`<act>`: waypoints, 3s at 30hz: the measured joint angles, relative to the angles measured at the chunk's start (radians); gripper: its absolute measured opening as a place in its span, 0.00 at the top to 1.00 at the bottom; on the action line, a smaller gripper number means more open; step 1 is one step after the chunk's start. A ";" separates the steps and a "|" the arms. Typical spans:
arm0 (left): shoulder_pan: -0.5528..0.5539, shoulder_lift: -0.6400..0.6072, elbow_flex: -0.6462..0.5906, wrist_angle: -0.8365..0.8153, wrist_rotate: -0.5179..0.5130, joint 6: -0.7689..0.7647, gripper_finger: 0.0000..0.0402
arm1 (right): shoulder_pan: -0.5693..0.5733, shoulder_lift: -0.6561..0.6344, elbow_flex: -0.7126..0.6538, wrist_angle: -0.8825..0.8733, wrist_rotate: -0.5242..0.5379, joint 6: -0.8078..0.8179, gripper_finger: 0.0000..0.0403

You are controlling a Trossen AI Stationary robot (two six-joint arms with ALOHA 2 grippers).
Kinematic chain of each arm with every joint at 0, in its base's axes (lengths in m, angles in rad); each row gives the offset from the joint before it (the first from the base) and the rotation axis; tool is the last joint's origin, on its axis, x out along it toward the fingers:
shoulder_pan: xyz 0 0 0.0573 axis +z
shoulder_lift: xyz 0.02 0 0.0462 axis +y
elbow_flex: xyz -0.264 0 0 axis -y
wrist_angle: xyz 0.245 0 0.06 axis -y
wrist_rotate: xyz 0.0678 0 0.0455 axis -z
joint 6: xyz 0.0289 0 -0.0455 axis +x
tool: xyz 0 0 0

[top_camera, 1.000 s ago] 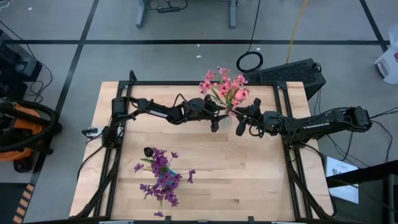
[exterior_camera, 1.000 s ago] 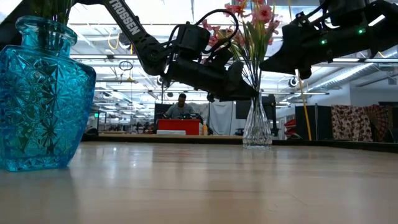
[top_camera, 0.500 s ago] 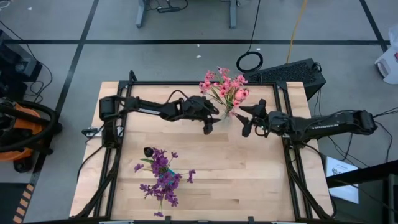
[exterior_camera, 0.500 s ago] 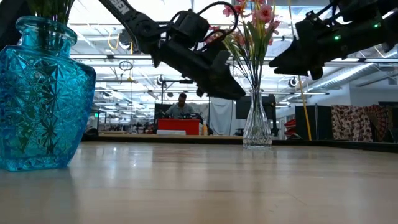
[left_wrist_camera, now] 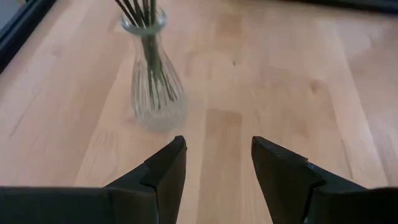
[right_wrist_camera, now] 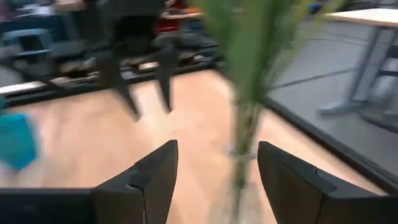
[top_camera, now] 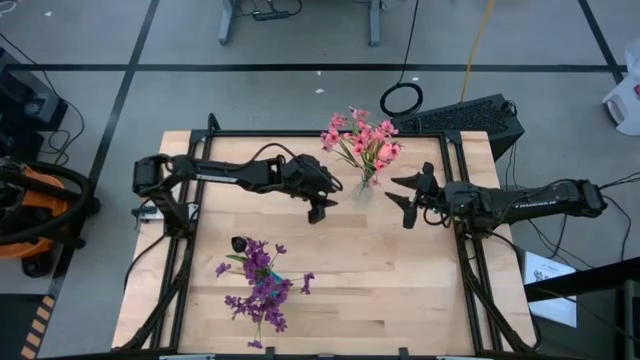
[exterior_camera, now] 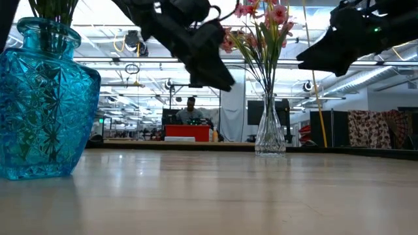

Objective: Sort flowers into vase by color
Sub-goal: Return to Home Position

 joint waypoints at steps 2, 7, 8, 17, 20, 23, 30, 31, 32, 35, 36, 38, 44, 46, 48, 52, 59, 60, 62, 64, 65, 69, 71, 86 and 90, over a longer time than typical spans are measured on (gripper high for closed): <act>-0.010 -0.033 -0.001 -0.061 0.000 0.015 0.54 | 0.012 -0.019 0.000 -0.008 -0.067 -0.014 0.47; -0.045 -0.145 -0.090 -0.067 0.021 0.014 0.54 | 0.048 -0.057 0.000 0.026 -0.309 -0.047 0.47; -0.053 -0.169 -0.116 -0.061 0.021 0.009 0.54 | 0.058 -0.061 0.000 0.042 -0.348 -0.046 0.47; -0.154 -0.449 -0.355 0.109 -0.104 -0.034 0.54 | 0.174 -0.091 0.000 0.103 -0.343 -0.100 0.58; -0.187 -0.566 -0.418 0.111 -0.199 -0.005 0.57 | 0.207 -0.106 0.000 0.089 -0.300 -0.129 0.69; -0.212 -0.677 -0.475 0.118 -0.250 0.036 0.66 | 0.231 -0.117 0.000 0.057 -0.249 -0.163 0.82; -0.228 -0.897 -0.667 0.240 -0.282 0.126 0.98 | 0.247 -0.127 -0.024 0.004 -0.223 -0.209 0.98; -0.228 -0.927 -0.700 0.260 -0.286 0.142 0.98 | 0.247 -0.127 -0.032 0.004 -0.225 -0.210 0.97; -0.228 -0.952 -0.724 0.277 -0.293 0.149 0.97 | 0.247 -0.127 -0.042 0.005 -0.226 -0.210 0.98; -0.228 -1.012 -0.777 0.294 -0.301 0.148 0.97 | 0.247 -0.126 -0.074 0.006 -0.247 -0.213 0.99; -0.228 -1.027 -0.790 0.292 -0.301 0.148 0.97 | 0.247 -0.126 -0.085 0.016 -0.255 -0.213 1.00; -0.228 -1.049 -0.813 0.297 -0.300 0.146 0.97 | 0.247 -0.127 -0.107 0.029 -0.275 -0.205 0.99; -0.228 -1.100 -0.905 0.300 -0.301 0.131 0.97 | 0.247 -0.155 -0.154 0.065 -0.365 -0.218 1.00; -0.228 -1.120 -0.933 0.309 -0.301 0.111 0.97 | 0.247 -0.168 -0.175 0.065 -0.381 -0.192 1.00; -0.228 -1.137 -0.959 0.308 -0.300 0.083 0.97 | 0.247 -0.178 -0.202 0.087 -0.381 -0.164 1.00; -0.228 -1.178 -1.006 0.307 -0.299 0.058 0.97 | 0.247 -0.189 -0.265 0.171 -0.359 -0.145 1.00; -0.228 -1.264 -1.058 0.296 -0.277 0.066 0.97 | 0.247 -0.195 -0.308 0.224 -0.354 -0.129 1.00; -0.228 -1.276 -1.068 0.296 -0.276 0.066 0.97 | 0.247 -0.196 -0.308 0.228 -0.354 -0.131 1.00; -0.228 -1.299 -1.084 0.290 -0.275 0.066 0.97 | 0.247 -0.200 -0.308 0.228 -0.354 -0.139 1.00; -0.228 -1.318 -1.092 0.288 -0.275 0.066 0.97 | 0.247 -0.206 -0.308 0.227 -0.355 -0.142 1.00; -0.228 -1.327 -1.096 0.288 -0.272 0.066 0.97 | 0.247 -0.211 -0.308 0.227 -0.355 -0.142 1.00; -0.228 -1.374 -1.099 0.220 -0.260 0.066 0.97 | 0.247 -0.234 -0.308 0.227 -0.356 -0.148 1.00; -0.228 -1.411 -1.100 0.179 -0.258 0.071 0.97 | 0.247 -0.250 -0.308 0.220 -0.356 -0.152 1.00; -0.228 -1.717 -1.124 0.075 -0.212 0.127 0.97 | 0.246 -0.344 -0.307 0.159 -0.328 -0.186 1.00; -0.227 -1.717 -1.179 0.166 -0.213 0.122 0.97 | 0.246 -0.354 -0.307 0.156 -0.327 -0.189 1.00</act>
